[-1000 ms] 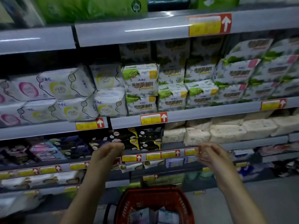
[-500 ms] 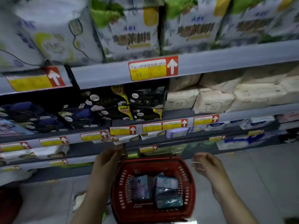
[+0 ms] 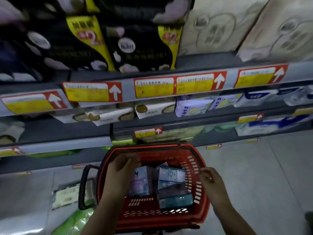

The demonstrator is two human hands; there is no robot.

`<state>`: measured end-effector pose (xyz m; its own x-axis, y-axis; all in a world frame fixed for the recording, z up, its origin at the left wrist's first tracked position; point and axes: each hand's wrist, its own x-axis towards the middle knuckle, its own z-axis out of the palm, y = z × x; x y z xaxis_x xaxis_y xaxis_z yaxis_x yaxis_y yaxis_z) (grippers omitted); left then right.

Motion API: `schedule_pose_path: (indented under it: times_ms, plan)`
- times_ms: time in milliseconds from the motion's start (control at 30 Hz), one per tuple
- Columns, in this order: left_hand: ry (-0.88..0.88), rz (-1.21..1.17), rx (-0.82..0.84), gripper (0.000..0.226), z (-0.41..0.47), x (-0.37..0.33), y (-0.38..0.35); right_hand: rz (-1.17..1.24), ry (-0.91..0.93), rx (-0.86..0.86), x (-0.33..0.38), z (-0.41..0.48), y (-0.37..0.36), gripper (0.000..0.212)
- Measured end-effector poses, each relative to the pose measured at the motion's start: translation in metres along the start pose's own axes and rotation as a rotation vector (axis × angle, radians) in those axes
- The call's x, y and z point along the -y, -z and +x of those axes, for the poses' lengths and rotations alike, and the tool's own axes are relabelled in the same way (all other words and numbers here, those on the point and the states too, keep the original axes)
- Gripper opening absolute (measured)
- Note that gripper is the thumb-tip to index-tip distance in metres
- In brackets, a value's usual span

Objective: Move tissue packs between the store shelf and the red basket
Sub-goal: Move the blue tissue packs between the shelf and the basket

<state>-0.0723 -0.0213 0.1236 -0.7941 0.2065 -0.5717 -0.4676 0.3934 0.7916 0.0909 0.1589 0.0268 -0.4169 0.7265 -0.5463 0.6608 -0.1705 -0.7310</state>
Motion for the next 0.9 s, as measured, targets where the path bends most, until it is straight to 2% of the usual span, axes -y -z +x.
schedule_pose_path:
  times_ms: [33,167,300,400,467,533,667,733,833,900]
  plan:
    - [0.012,-0.004,0.001,0.016,0.003,0.009,-0.004,-0.015,-0.002,0.0,-0.013,0.007,-0.005,0.02]
    - [0.036,-0.036,-0.011,0.019,0.022,0.047,-0.012,-0.131,0.028,-0.022,-0.055,0.031,-0.021,0.005]
    - [0.092,-0.068,-0.043,0.019,0.04,0.076,-0.016,-0.162,0.086,-0.014,-0.1,0.053,-0.042,0.012]
    - [0.116,-0.055,-0.045,0.019,0.053,0.095,-0.02,-0.278,0.022,0.3,-0.15,0.069,-0.062,0.059]
    - [0.137,-0.039,-0.047,0.02,0.061,0.108,-0.022,-0.419,0.041,0.479,-0.172,0.077,-0.073,0.081]
    - [0.152,-0.008,-0.051,0.021,0.069,0.119,-0.023,-0.615,0.127,0.57,-0.192,0.084,-0.082,0.094]
    - [0.163,0.005,-0.068,0.02,0.08,0.137,-0.026,-1.024,0.384,0.629,-0.219,0.098,-0.091,0.114]
    - [0.176,0.01,-0.054,0.021,0.081,0.143,-0.027,-1.138,0.465,0.603,-0.224,0.099,-0.094,0.109]
    - [0.187,0.031,-0.034,0.024,0.08,0.147,-0.027,-1.215,0.434,0.651,-0.215,0.096,-0.096,0.091]
    - [0.18,0.04,-0.025,0.023,0.079,0.148,-0.028,-1.244,0.526,0.634,-0.206,0.098,-0.093,0.089]
